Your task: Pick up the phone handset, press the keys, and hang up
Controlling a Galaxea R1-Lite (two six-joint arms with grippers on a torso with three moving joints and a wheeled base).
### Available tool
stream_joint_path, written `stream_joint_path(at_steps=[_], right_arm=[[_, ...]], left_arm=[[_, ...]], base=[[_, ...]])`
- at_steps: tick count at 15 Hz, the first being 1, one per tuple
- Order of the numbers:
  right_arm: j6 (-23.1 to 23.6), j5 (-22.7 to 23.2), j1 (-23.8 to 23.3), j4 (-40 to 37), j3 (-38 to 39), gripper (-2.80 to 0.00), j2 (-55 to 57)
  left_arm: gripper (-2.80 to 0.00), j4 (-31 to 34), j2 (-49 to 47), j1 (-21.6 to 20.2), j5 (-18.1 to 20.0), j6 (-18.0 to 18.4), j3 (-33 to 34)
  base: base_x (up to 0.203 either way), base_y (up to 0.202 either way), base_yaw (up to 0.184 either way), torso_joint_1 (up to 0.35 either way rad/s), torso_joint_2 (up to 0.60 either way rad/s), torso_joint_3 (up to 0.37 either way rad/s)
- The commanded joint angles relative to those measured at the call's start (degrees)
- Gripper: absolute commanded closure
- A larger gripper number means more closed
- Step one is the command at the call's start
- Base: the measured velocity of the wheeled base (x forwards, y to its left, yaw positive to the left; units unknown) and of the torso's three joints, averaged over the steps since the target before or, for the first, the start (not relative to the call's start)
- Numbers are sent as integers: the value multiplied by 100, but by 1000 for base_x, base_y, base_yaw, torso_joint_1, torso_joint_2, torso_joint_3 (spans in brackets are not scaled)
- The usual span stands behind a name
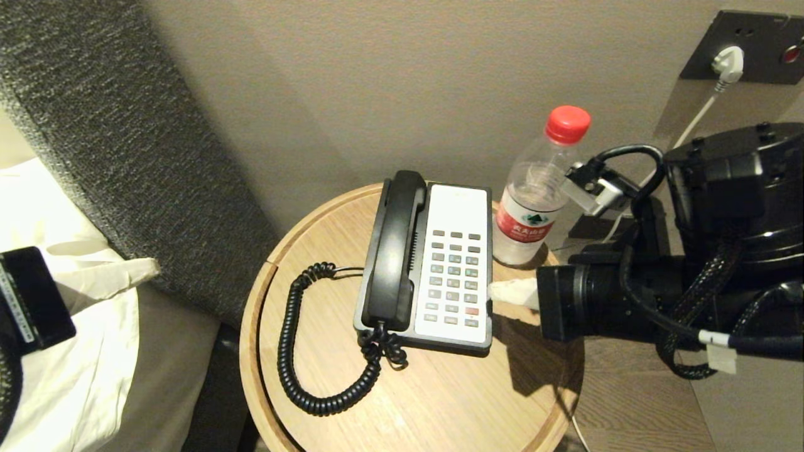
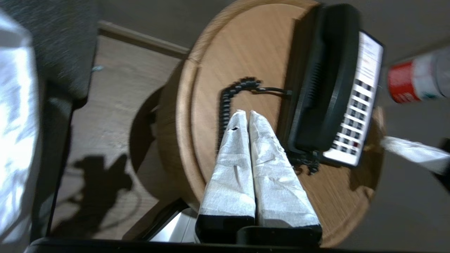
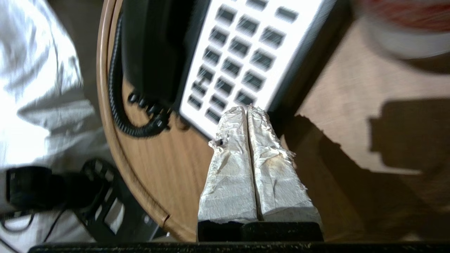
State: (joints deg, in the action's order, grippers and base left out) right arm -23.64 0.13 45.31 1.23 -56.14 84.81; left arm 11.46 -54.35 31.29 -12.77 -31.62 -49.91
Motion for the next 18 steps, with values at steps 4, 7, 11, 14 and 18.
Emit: stream_joint_path(at_steps=[4,7,11,14,18], right_arm=[[-46,-14,-546,42,3,0,-360],[-36,-13,-903,42,50,0,-637],[-30,-13,-1209,68,466,0,-1219],[-50,-13,-1473,142,774,0,-1626],[-58,-11,-1770,158,1181,0,-2408]], left_arm=[[0,257,510,-1273,-48,-321,170],[0,510,1074,-2190,-30,-310,252],[0,995,2108,-2826,-27,-295,792],[0,1357,2717,-3133,-7,-174,1111],[0,1513,3729,-3356,33,655,1902]], base=[[0,0,0,0,0,0],[0,0,0,0,0,0],[0,0,0,0,0,0],[0,0,0,0,0,0],[0,0,0,0,0,0]])
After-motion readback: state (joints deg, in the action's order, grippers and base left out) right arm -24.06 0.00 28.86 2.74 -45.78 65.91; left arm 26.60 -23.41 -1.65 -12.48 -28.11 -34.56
